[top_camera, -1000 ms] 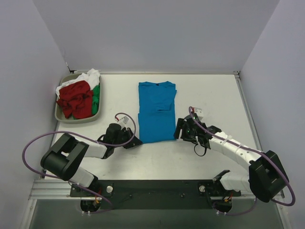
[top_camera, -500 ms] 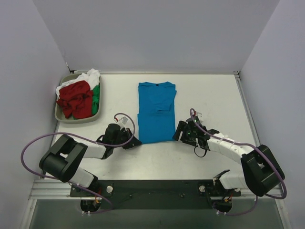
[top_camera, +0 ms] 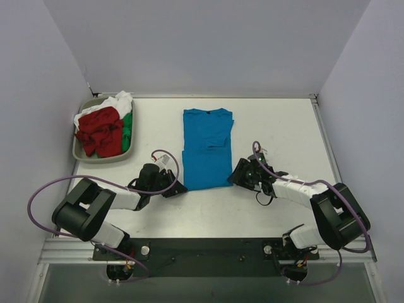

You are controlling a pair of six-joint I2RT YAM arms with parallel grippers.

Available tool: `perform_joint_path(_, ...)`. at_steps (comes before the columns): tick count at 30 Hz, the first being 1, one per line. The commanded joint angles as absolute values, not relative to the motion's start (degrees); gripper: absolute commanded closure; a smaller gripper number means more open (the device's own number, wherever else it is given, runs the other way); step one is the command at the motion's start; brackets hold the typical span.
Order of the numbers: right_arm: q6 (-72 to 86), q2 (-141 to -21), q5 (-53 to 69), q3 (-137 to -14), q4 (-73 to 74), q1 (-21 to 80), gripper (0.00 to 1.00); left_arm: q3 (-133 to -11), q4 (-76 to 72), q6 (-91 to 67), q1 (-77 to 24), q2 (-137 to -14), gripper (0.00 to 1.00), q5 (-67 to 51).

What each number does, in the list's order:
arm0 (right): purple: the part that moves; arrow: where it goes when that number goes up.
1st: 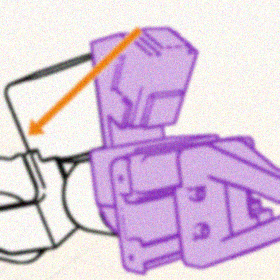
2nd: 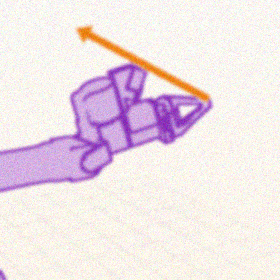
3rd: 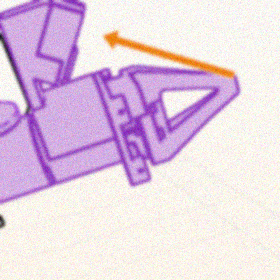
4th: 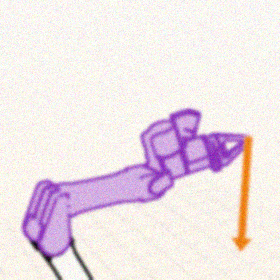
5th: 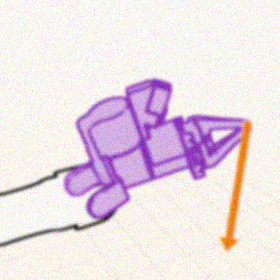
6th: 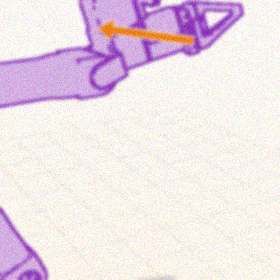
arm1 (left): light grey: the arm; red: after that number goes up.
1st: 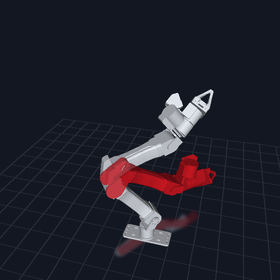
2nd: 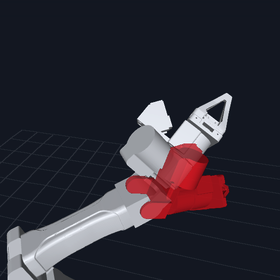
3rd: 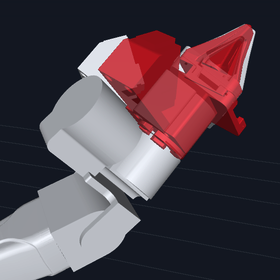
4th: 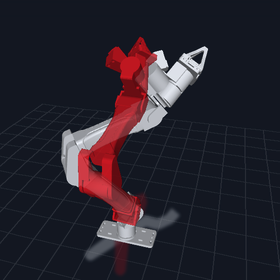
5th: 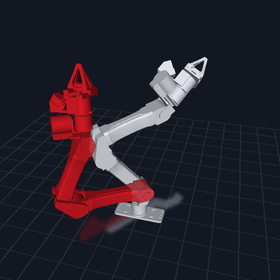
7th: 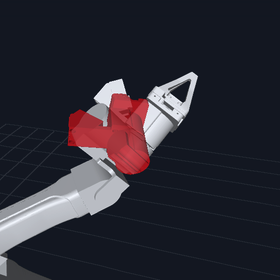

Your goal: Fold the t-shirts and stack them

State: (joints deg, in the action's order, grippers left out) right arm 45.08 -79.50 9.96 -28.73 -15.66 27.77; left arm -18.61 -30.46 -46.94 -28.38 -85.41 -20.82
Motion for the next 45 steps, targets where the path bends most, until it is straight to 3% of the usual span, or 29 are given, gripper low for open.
perform_joint_path(1,45.96,-81.74,11.42,-27.16,-16.87,27.42,0.56,-18.54,-26.46,-44.65,-28.12,-86.22,1.0,-20.65)
perform_joint_path(11,46.23,-80.42,11.34,-25.58,-16.88,27.6,0.6,-18.9,-26.54,-44.47,-28.12,-87.1,1.0,-20.39)
perform_joint_path(18,46.76,-80.59,11.34,-24.08,-17.58,27.6,0.75,-18.63,-27.95,-44.74,-28.12,-88.33,1.0,-20.83)
perform_joint_path(28,47.72,-81.56,11.6,-22.59,-19.25,28.91,0.8,-18.63,-28.74,-45.0,-28.12,-89.21,1.0,-20.65)
perform_joint_path(35,48.86,-82.88,10.9,-22.06,-20.13,30.76,1.0,-17.58,-29.27,-45.09,-28.12,-88.95,1.0,-20.65)
perform_joint_path(45,50.53,-77.44,5.99,-19.95,-15.92,37.42,1.0,-14.07,-27.35,-46.93,-29.44,-82.63,1.0,-20.48)
